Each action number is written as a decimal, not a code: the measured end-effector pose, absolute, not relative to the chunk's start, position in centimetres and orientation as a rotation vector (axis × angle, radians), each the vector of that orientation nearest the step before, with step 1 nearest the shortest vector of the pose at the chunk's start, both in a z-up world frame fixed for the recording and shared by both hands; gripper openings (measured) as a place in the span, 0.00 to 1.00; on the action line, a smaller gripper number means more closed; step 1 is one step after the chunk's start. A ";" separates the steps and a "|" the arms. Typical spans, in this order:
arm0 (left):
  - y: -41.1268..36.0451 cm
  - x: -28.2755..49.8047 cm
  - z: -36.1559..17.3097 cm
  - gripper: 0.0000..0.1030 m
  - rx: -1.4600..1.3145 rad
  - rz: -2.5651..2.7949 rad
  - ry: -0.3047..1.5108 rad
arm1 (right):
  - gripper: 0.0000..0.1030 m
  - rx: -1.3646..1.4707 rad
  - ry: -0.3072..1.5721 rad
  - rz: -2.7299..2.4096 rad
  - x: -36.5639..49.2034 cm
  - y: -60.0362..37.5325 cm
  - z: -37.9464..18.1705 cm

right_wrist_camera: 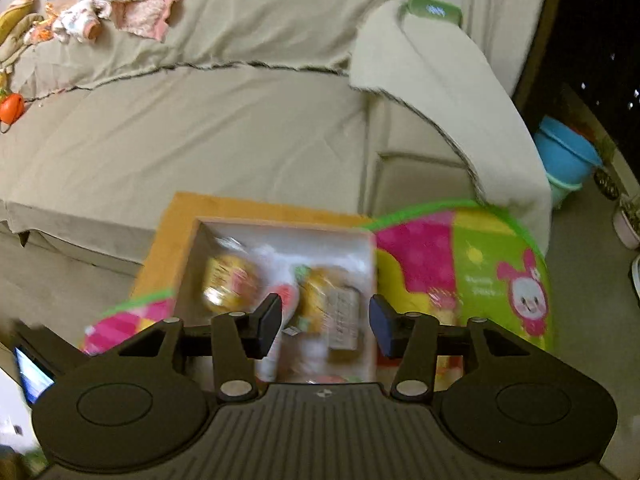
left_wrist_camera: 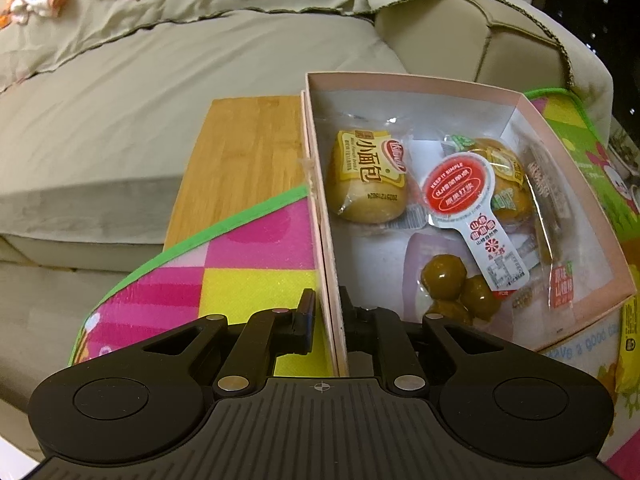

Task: Organize objects
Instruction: 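Carry the brown pack with the right gripper and drop it into the box, then grasp the yellow-wrapped snack bar with the right gripper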

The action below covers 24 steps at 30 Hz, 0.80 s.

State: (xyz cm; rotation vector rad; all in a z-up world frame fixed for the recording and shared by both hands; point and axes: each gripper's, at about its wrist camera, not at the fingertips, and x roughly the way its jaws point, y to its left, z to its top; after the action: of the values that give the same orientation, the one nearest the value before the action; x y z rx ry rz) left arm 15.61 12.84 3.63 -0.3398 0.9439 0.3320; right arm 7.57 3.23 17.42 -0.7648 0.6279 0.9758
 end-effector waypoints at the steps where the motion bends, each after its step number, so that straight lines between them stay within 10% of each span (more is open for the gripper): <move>1: 12.8 15.7 3.7 0.13 -0.338 0.335 0.946 | 0.48 -0.763 0.640 0.962 8.6 2.6 17.1; 24: 11.2 15.7 4.0 0.12 -0.300 0.474 0.981 | 0.55 -0.775 0.866 0.883 23.9 -5.0 9.0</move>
State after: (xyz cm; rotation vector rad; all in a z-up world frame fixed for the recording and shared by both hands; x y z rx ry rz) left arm 15.71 11.18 3.97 -0.3001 0.9811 0.4740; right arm 23.90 -5.05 9.00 -0.7746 0.8657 0.8833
